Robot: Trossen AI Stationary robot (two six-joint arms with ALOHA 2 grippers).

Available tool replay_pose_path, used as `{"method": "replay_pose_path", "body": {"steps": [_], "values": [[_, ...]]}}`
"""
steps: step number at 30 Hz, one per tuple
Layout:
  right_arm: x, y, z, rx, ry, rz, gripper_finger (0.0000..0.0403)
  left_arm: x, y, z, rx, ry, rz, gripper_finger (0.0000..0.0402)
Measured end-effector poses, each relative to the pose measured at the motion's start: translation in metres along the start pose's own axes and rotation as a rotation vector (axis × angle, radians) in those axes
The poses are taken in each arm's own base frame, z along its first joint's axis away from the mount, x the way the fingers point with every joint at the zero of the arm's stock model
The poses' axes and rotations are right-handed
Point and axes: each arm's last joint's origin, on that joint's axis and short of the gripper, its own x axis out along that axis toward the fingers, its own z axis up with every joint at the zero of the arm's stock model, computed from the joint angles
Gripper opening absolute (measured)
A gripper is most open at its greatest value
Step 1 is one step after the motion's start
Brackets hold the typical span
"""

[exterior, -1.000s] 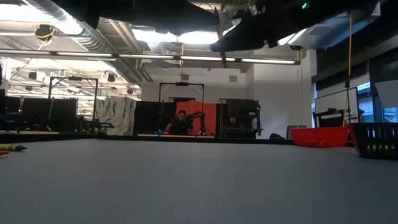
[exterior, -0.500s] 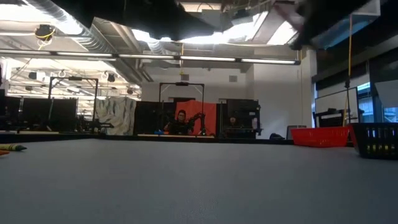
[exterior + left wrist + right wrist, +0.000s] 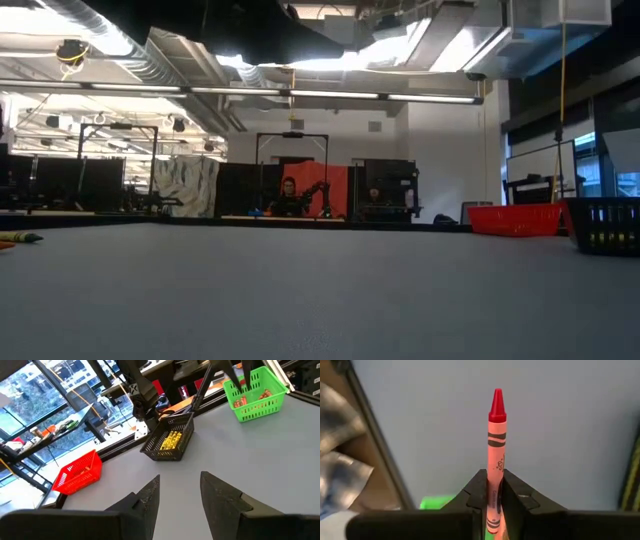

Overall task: Sort crayons
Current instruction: Put the red crayon into the green basket

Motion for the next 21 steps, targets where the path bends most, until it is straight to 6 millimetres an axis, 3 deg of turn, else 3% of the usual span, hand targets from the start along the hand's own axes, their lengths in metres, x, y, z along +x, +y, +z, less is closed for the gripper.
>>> {"method": "replay_pose_path", "body": {"steps": [11,16,21], "values": [[0.007,0.012,-0.064,0.158,0.101,-0.095,0.0043,0.000,0.000,0.000,0.001,0.003,-0.003,0.0125],[0.014,0.011,-0.070,0.312,0.091,-0.166,0.0062,0.000,0.000,0.000,0.001,0.003,-0.003,0.0125],[0.014,0.010,-0.070,0.324,0.102,-0.174,0.0113,0.000,0.000,0.000,0.001,0.003,-0.003,0.0125]]}}
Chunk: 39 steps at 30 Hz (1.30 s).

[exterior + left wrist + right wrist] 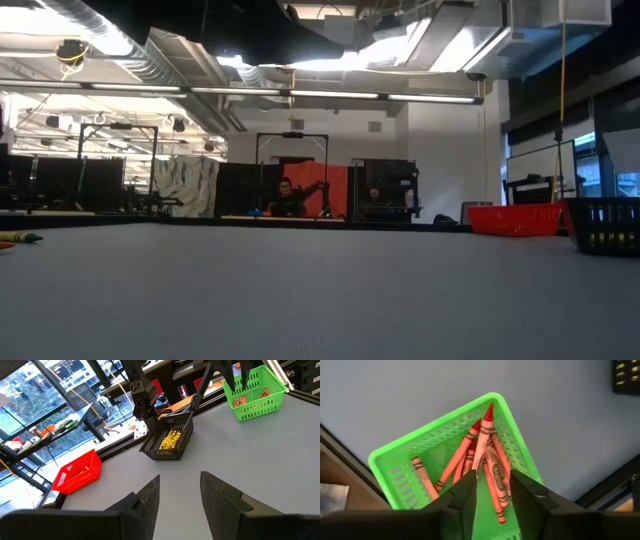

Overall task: Sort crayons
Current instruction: Put the red crayon into the green basket, then put the green crayon into the black basket

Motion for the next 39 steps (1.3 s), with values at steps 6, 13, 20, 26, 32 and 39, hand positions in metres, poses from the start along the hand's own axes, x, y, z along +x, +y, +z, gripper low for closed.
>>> {"method": "replay_pose_path", "body": {"steps": [6,13,20,26,32,39], "values": [[0.000,0.002,0.023,-0.120,-0.104,-0.016,0.0138,0.000,0.001,0.002,0.075,-0.023,0.011,0.0125],[0.000,0.007,0.082,-0.432,-0.523,-0.140,0.0133,0.000,0.002,0.004,0.035,-0.038,0.032,0.0125],[0.004,0.000,0.139,-0.552,-0.748,-0.401,0.0132,-0.010,-0.013,-0.012,-0.033,0.247,0.065,0.0125],[0.024,-0.022,0.178,-0.593,-0.779,-0.633,0.0131,-0.034,-0.012,0.005,-0.192,0.588,-0.047,0.0125],[0.046,-0.039,0.211,-0.565,-0.737,-0.702,0.0131,-0.068,-0.013,-0.008,-0.358,1.043,-0.111,0.0125],[0.057,-0.041,0.236,-0.582,-0.723,-0.637,0.0131,-0.086,-0.019,-0.037,-0.450,1.288,-0.159,0.0125]]}}
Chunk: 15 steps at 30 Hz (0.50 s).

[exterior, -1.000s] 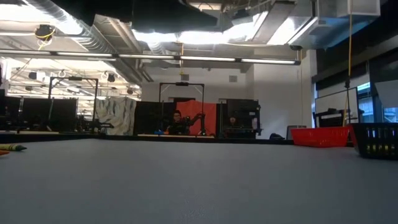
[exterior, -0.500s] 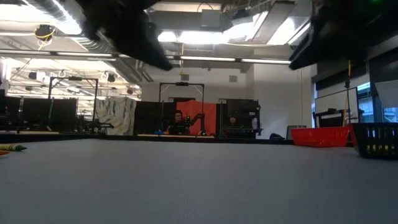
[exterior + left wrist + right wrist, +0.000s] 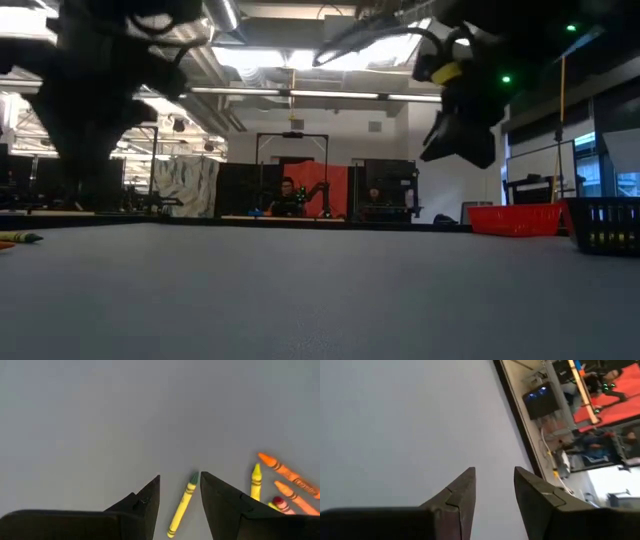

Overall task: Sort crayons
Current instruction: Put the green crayon into the black basket

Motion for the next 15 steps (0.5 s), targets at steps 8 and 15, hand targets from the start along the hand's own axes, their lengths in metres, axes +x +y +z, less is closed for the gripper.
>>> {"method": "replay_pose_path", "body": {"steps": [8,15], "values": [[0.004,0.003,0.016,0.014,-0.075,0.089,0.0131,0.028,0.002,-0.018,-0.032,0.133,-0.080,0.0116],[0.003,0.004,0.017,0.012,-0.085,0.125,0.0131,0.041,0.004,-0.024,-0.079,0.135,-0.088,0.0100]]}}
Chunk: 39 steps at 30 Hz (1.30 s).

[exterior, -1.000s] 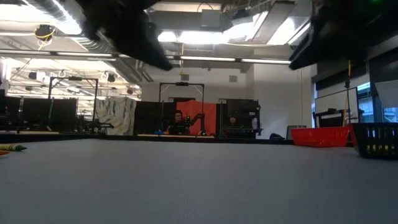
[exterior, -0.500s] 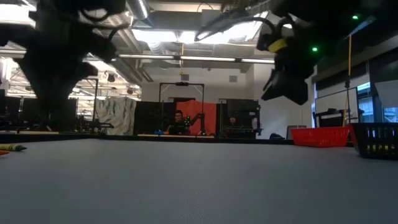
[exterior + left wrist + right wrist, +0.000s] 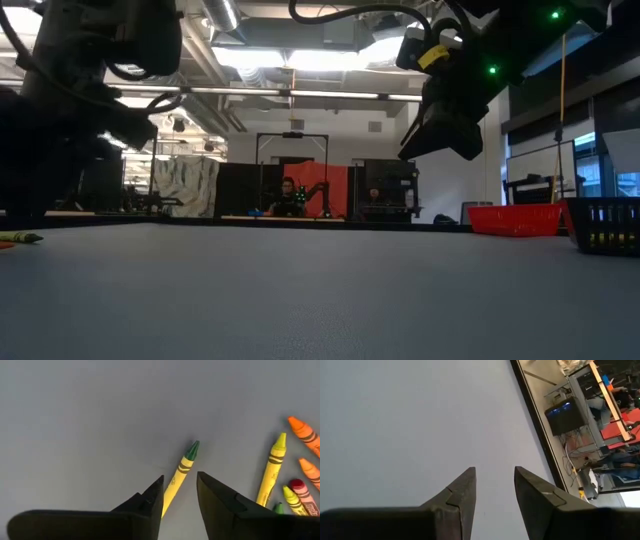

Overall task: Sort crayons
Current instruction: Put the green crayon into the black basket

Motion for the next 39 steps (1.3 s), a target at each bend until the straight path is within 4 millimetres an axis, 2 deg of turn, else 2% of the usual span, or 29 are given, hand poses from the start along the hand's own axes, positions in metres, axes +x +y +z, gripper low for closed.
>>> {"method": "replay_pose_path", "body": {"steps": [10,15,25,28,32,36,39], "values": [[0.000,0.000,0.000,0.007,0.000,0.001,0.0131,0.020,0.002,-0.005,0.041,-0.032,-0.047,0.0096],[0.000,0.000,0.000,0.003,-0.001,0.001,0.0131,0.022,0.004,-0.006,0.056,-0.030,-0.046,0.0091],[0.000,0.000,0.000,0.009,0.000,0.009,0.0131,0.022,0.005,-0.002,0.111,-0.064,-0.060,0.0010],[0.000,0.001,0.000,0.008,0.002,0.017,0.0131,0.022,0.007,0.000,0.114,-0.065,-0.061,0.0005],[0.000,0.001,0.000,0.009,0.002,0.017,0.0131,0.010,0.004,0.009,0.143,-0.110,-0.009,0.0007],[0.000,0.001,0.000,0.005,0.001,0.013,0.0131,-0.020,-0.005,0.019,0.199,-0.218,0.092,0.0004],[0.000,0.001,0.003,0.026,-0.018,0.009,0.0131,-0.045,-0.014,0.031,0.253,-0.380,0.192,0.0006]]}}
